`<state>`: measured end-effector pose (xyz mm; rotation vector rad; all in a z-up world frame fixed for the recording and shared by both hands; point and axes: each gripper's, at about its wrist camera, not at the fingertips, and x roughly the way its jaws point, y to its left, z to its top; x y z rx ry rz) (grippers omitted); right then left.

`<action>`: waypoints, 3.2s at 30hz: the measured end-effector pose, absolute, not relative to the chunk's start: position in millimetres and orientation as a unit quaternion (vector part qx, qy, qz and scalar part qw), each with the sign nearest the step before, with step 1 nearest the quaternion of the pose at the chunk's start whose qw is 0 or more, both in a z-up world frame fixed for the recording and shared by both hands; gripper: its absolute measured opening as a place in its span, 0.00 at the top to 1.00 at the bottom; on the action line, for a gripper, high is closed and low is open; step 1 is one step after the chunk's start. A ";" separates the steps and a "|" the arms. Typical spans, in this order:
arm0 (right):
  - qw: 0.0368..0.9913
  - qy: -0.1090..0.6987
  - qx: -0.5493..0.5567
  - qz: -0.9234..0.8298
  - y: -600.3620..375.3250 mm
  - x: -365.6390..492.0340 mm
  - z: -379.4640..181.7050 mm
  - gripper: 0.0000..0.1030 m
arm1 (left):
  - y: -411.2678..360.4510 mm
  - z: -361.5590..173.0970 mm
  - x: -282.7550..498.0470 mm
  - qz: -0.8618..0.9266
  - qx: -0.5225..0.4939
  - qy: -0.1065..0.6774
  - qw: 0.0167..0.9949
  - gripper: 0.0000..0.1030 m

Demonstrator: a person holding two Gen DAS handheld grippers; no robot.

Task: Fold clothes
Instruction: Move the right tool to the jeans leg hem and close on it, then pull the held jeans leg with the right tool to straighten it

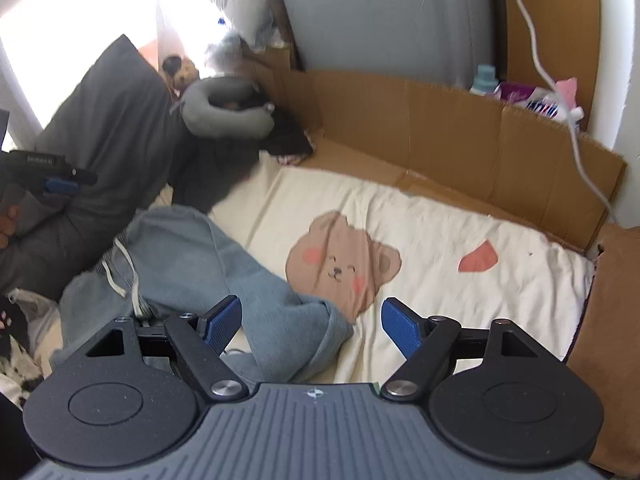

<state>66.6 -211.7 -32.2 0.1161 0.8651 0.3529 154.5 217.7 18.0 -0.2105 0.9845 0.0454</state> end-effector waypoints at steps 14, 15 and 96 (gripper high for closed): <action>0.843 0.492 0.110 0.189 -169.6 82.5 -154.7 0.20 | 220.3 -85.8 175.5 0.017 -0.151 0.481 0.863 0.18; 0.841 0.494 0.111 0.192 -165.0 81.0 -161.9 0.20 | 219.3 -92.2 173.8 0.016 -0.153 0.480 0.864 0.18; 0.854 0.484 0.189 0.021 -299.0 106.3 -219.3 0.47 | 141.9 -181.5 203.2 -0.049 -0.161 0.455 0.875 0.28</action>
